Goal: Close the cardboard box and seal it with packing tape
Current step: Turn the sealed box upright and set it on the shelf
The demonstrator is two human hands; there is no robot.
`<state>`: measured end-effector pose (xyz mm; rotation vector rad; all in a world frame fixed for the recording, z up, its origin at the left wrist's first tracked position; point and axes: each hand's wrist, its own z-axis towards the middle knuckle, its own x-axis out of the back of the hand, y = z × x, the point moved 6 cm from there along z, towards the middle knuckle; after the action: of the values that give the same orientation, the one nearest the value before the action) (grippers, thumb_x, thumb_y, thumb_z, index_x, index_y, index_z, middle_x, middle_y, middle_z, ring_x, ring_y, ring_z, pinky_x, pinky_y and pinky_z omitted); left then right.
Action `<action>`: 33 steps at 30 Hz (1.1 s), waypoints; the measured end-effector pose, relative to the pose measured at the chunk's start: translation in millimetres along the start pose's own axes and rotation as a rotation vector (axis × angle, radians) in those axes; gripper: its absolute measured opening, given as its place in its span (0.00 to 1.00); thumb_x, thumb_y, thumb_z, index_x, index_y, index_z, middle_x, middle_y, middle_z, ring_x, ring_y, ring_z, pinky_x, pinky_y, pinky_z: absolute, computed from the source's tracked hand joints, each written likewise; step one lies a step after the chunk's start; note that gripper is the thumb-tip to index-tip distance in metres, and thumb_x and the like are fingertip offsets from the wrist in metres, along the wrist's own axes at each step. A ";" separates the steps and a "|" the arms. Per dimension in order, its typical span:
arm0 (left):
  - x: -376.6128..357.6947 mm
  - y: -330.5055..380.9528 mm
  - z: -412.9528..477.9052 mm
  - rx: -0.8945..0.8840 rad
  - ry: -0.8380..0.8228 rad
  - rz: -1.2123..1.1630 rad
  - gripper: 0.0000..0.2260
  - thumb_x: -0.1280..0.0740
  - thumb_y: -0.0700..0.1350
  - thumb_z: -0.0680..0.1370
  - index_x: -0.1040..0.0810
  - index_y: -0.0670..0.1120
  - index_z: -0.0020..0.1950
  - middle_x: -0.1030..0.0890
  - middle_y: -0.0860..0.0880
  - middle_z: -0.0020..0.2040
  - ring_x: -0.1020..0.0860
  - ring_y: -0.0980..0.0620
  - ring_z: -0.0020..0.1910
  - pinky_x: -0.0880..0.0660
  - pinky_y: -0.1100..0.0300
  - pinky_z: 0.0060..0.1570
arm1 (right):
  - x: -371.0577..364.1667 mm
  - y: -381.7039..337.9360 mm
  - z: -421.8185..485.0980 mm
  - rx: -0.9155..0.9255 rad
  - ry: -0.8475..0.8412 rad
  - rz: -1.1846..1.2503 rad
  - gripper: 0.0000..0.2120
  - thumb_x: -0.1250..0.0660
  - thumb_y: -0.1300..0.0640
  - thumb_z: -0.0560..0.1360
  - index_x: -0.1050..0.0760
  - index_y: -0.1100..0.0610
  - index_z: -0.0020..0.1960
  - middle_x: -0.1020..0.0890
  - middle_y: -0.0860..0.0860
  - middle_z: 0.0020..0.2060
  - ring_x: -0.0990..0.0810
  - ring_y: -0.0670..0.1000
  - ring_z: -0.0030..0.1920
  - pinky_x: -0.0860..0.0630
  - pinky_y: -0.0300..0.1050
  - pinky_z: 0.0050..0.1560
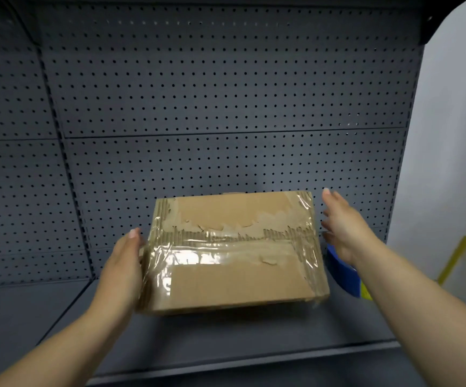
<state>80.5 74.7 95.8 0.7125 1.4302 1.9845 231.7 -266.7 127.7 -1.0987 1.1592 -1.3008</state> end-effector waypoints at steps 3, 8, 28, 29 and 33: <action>-5.3 18.5 -0.8 0.089 -0.126 0.039 0.22 0.52 0.62 0.79 0.31 0.54 0.66 0.26 0.46 0.64 0.27 0.44 0.62 0.35 0.45 0.66 | -7.9 -16.1 0.0 -0.009 -0.064 0.048 0.25 0.44 0.42 0.77 0.41 0.46 0.73 0.32 0.50 0.69 0.29 0.55 0.64 0.29 0.50 0.59; -19.8 34.9 -2.8 0.249 -0.183 -0.093 0.25 0.54 0.65 0.78 0.25 0.51 0.57 0.22 0.49 0.45 0.24 0.51 0.38 0.28 0.47 0.57 | -9.4 -6.3 -3.4 -0.088 0.008 -0.092 0.24 0.42 0.39 0.74 0.24 0.57 0.56 0.20 0.60 0.52 0.23 0.62 0.54 0.27 0.59 0.58; -53.3 36.3 54.5 0.170 -0.067 0.161 0.21 0.49 0.63 0.78 0.29 0.47 0.43 0.24 0.47 0.43 0.26 0.46 0.45 0.29 0.51 0.54 | -12.1 3.6 -23.4 0.201 -0.145 -0.192 0.28 0.47 0.38 0.77 0.50 0.41 0.74 0.40 0.47 0.73 0.40 0.51 0.72 0.43 0.52 0.70; -54.4 34.8 57.7 0.184 -0.040 0.161 0.21 0.50 0.62 0.79 0.31 0.47 0.40 0.26 0.47 0.41 0.27 0.47 0.42 0.29 0.52 0.53 | -15.5 3.1 -22.3 0.182 -0.142 -0.107 0.28 0.47 0.39 0.77 0.49 0.42 0.74 0.39 0.48 0.73 0.39 0.51 0.71 0.41 0.51 0.70; -55.0 30.7 69.2 0.191 -0.002 0.242 0.23 0.51 0.60 0.80 0.31 0.43 0.39 0.29 0.44 0.39 0.29 0.46 0.39 0.32 0.52 0.46 | -20.4 -0.4 -20.8 0.158 -0.206 0.003 0.32 0.43 0.39 0.76 0.53 0.44 0.75 0.43 0.47 0.74 0.40 0.50 0.71 0.42 0.48 0.69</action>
<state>163.0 71.7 139.9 1.0142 1.6123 2.0402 212.1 -245.3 125.7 -1.0850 0.8904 -1.2236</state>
